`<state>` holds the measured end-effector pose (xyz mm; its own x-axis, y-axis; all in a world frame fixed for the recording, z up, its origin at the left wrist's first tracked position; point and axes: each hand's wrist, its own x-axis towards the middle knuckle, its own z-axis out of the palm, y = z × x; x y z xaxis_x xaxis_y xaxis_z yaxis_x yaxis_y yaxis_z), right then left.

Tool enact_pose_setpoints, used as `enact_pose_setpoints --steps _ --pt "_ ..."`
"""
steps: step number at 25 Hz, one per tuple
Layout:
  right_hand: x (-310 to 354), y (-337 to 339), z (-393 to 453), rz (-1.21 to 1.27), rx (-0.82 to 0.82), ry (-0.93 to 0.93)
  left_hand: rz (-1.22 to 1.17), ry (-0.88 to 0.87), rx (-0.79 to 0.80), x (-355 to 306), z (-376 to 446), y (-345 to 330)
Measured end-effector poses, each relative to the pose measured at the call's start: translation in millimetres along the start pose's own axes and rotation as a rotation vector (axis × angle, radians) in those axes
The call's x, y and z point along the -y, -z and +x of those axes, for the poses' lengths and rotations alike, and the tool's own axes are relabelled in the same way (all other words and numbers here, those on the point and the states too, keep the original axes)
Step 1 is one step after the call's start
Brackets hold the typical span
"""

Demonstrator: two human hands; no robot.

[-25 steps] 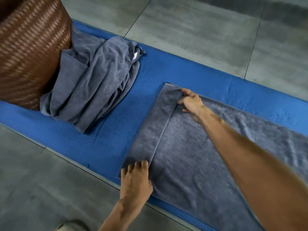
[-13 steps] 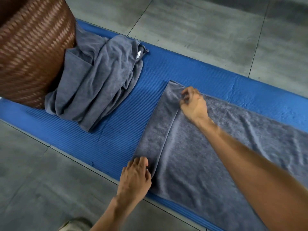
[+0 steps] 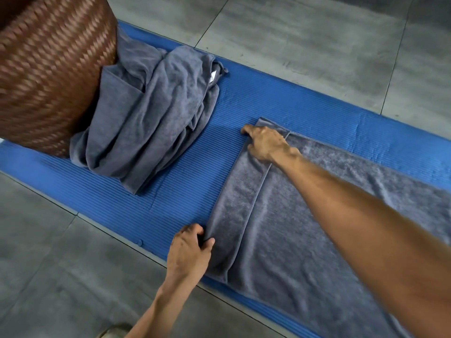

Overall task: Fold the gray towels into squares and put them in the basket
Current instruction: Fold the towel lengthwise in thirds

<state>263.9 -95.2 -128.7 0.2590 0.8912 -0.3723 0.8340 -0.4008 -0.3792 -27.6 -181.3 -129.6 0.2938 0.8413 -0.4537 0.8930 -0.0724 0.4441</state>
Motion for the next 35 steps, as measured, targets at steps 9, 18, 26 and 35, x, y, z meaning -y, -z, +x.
enact_pose_setpoints --steps 9,18,26,35 --pt "-15.3 9.5 -9.5 0.295 -0.287 0.049 -0.109 -0.118 0.071 -5.1 -4.3 18.7" --pt "-15.5 5.8 2.2 -0.167 -0.064 0.060 -0.001 -0.274 0.007 -0.5 -15.2 9.0" --pt "-24.4 28.3 15.8 -0.319 0.108 0.180 -0.064 -0.257 0.007 2.1 -3.5 7.0" --pt "-57.6 45.5 -43.7 -0.250 -0.079 0.371 0.126 -0.611 0.086 -24.2 -19.5 24.3"
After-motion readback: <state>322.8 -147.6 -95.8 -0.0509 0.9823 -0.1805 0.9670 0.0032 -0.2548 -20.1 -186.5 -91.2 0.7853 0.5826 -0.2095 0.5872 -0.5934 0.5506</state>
